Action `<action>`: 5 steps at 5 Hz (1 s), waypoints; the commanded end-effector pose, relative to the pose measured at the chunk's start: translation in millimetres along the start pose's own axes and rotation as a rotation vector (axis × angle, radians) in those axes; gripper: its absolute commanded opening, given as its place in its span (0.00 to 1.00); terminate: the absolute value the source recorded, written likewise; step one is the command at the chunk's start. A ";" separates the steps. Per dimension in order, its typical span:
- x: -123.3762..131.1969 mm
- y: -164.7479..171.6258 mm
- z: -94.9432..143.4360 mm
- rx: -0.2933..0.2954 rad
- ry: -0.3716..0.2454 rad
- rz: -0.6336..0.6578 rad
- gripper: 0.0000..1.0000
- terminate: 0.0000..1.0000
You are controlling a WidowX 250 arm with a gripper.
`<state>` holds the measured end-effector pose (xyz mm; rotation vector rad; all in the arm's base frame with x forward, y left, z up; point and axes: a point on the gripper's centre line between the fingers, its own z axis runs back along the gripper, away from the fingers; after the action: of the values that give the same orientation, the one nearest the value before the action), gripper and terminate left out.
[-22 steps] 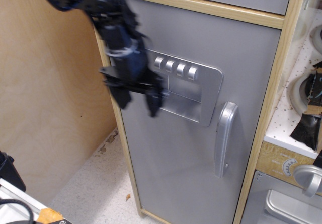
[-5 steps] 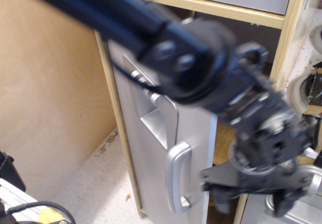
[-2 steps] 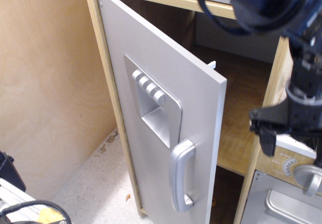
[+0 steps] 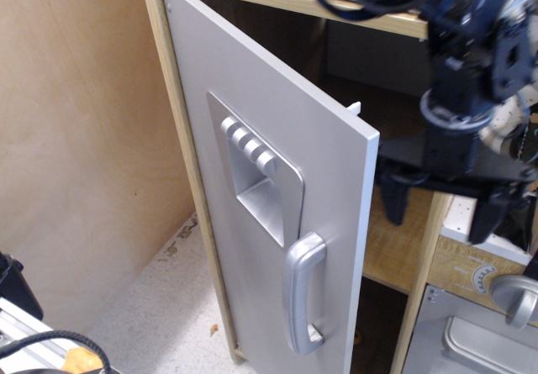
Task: Open fridge
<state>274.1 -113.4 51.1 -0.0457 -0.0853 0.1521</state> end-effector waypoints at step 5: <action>-10.4 104.5 43.4 0.085 -0.086 0.014 1.00 0.00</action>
<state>240.5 -2.6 77.5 0.0478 -0.1263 0.1777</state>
